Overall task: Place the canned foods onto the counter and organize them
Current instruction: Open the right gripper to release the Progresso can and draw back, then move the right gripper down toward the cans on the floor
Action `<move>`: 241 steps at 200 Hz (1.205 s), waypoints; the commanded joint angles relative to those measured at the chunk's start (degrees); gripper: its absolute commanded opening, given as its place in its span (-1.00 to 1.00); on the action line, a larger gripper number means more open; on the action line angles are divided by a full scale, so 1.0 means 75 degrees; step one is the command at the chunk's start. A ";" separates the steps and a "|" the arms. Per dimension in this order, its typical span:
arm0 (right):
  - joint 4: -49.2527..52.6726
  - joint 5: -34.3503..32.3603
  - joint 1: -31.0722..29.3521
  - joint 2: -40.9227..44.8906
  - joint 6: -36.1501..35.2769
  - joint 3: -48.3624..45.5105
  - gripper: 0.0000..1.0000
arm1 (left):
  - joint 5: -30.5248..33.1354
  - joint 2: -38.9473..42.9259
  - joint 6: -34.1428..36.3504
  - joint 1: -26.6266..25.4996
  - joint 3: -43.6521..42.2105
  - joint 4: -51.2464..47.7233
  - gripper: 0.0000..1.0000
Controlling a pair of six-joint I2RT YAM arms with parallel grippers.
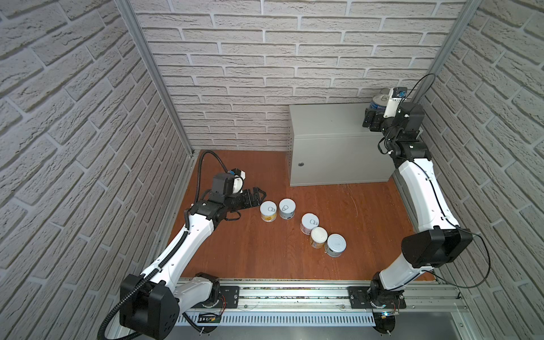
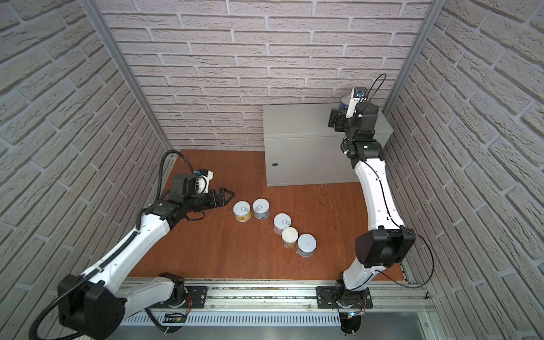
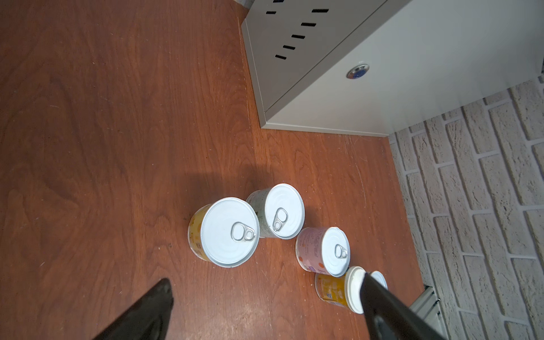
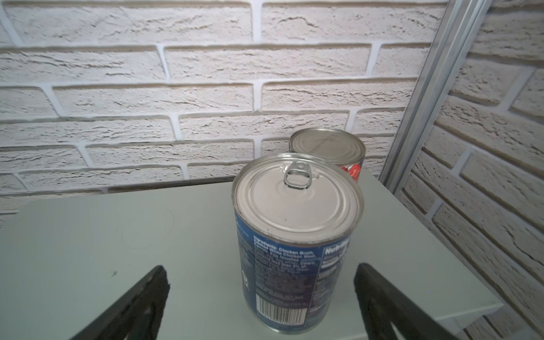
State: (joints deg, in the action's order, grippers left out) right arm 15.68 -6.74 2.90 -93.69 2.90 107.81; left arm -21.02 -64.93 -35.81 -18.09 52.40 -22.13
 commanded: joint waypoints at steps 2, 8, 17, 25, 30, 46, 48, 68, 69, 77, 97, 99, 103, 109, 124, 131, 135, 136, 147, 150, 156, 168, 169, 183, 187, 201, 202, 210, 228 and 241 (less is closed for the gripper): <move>-0.0305 0.0194 0.0012 0.0568 0.0130 -0.0277 0.99 | -0.0040 0.0219 0.0026 -0.0071 -0.0142 0.0440 0.97; -0.0304 0.0199 0.0011 0.0700 0.0129 -0.0385 0.99 | -0.0033 0.0225 0.0050 -0.0072 -0.0155 0.0437 0.97; -0.0351 0.0239 0.0010 0.0957 0.0141 -0.0592 0.99 | -0.0023 0.0243 0.0070 -0.0076 -0.0192 0.0454 0.97; -0.0400 0.0288 0.0011 0.1165 0.0161 -0.0809 1.00 | 0.0021 0.0265 0.0087 -0.0088 -0.0224 0.0471 0.97; -0.0414 0.0320 0.0002 0.1289 0.0192 -0.0933 1.00 | 0.0070 0.0277 0.0093 -0.0108 -0.0241 0.0489 0.97; -0.0308 0.0199 0.0010 0.1687 0.0446 -0.1302 0.99 | 0.0138 0.0311 0.0144 -0.0154 -0.0244 0.0487 0.97; -0.0295 0.0182 0.0009 0.1728 0.0502 -0.1359 0.99 | 0.0147 0.0310 0.0154 -0.0152 -0.0247 0.0480 0.97; -0.0318 0.0169 0.0009 0.2181 0.0763 -0.1959 0.99 | 0.0291 0.0347 0.0236 -0.0223 -0.0289 0.0487 0.97; -0.0319 0.0183 0.0010 0.2204 0.0780 -0.1985 0.99 | 0.0299 0.0348 0.0238 -0.0224 -0.0292 0.0489 0.97; -0.0342 0.0155 0.0011 0.2351 0.0830 -0.2213 0.99 | 0.0329 0.0359 0.0273 -0.0248 -0.0311 0.0501 0.97; -0.0149 -0.0074 0.0011 0.2604 0.0899 -0.2539 0.99 | 0.0350 0.0378 0.0394 -0.0330 -0.0362 0.0517 0.97; -0.0123 -0.0109 0.0003 0.2625 0.0902 -0.2556 0.99 | 0.0373 0.0382 0.0407 -0.0333 -0.0371 0.0523 0.97; -0.0064 -0.0166 0.0007 0.2672 0.0912 -0.2598 0.99 | 0.0413 0.0394 0.0425 -0.0351 -0.0395 0.0543 0.97; 0.0019 -0.0280 0.0002 0.2742 0.0949 -0.2657 0.99 | 0.0478 0.0412 0.0439 -0.0378 -0.0443 0.0599 0.97; 0.0160 -0.0431 0.0018 0.2938 0.1078 -0.2870 0.99 | 0.0528 0.0424 0.0419 -0.0395 -0.0578 0.0858 0.97; 0.0238 -0.0435 0.0013 0.3029 0.1106 -0.2962 0.99 | 0.0529 0.0428 0.0393 -0.0409 -0.0622 0.1012 0.97; 0.0304 -0.0431 0.0009 0.3070 0.1157 -0.3016 0.99 | 0.0528 0.0419 0.0375 -0.0412 -0.0654 0.1101 0.97; 0.0319 -0.0422 0.0017 0.3088 0.1165 -0.3029 0.99 | 0.0528 0.0419 0.0372 -0.0418 -0.0657 0.1112 0.97; 0.0546 -0.0436 0.0009 0.3202 0.1323 -0.3147 0.99 | 0.0534 0.0410 0.0334 -0.0458 -0.0754 0.1355 0.97; 0.0626 -0.0421 0.0012 0.3233 0.1344 -0.3164 0.99 | 0.0543 0.0407 0.0323 -0.0465 -0.0781 0.1415 0.97; 0.0807 -0.0415 0.0006 0.3277 0.1410 -0.3213 0.99 | 0.0554 0.0408 0.0322 -0.0491 -0.0826 0.1531 0.97; 0.1160 -0.0480 0.0010 0.3389 0.1537 -0.3342 0.98 | 0.0620 0.0387 0.0326 -0.0510 -0.0946 0.1720 0.97; 0.1181 -0.0482 0.0011 0.3406 0.1542 -0.3374 0.98 | 0.0633 0.0385 0.0324 -0.0514 -0.0961 0.1738 0.97; 0.1483 -0.0384 0.0006 0.3545 0.1593 -0.3656 0.98 | 0.0662 0.0354 0.0345 -0.0527 -0.1098 0.1913 0.97; 0.1603 -0.0336 0.0008 0.3570 0.1594 -0.3709 0.98 | 0.0672 0.0354 0.0347 -0.0533 -0.1140 0.1959 0.97; 0.2056 -0.0035 0.0011 0.3620 0.1550 -0.3868 0.98 | 0.0671 0.0365 0.0394 -0.0572 -0.1391 0.2282 0.97; 0.2092 -0.0002 0.0012 0.3620 0.1549 -0.3877 0.98 | 0.0664 0.0368 0.0405 -0.0574 -0.1418 0.2312 0.97; 0.2273 0.0451 0.0011 0.3654 0.1376 -0.3996 0.96 | 0.0626 0.0383 0.0481 -0.0605 -0.1647 0.2635 0.97; 0.2532 0.1344 -0.0008 0.3820 0.1360 -0.4362 0.94 | 0.0517 0.0401 0.0478 -0.0694 -0.2232 0.3507 0.97; 0.2841 0.1489 -0.0078 0.3962 0.1325 -0.4566 0.94 | 0.0412 0.0364 0.0468 -0.0736 -0.2499 0.3854 0.97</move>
State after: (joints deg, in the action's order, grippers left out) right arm 31.90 -2.28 2.87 -66.35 13.19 76.03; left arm -16.97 -62.72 -33.39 -22.81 37.15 -3.49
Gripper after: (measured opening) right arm 0.970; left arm 0.984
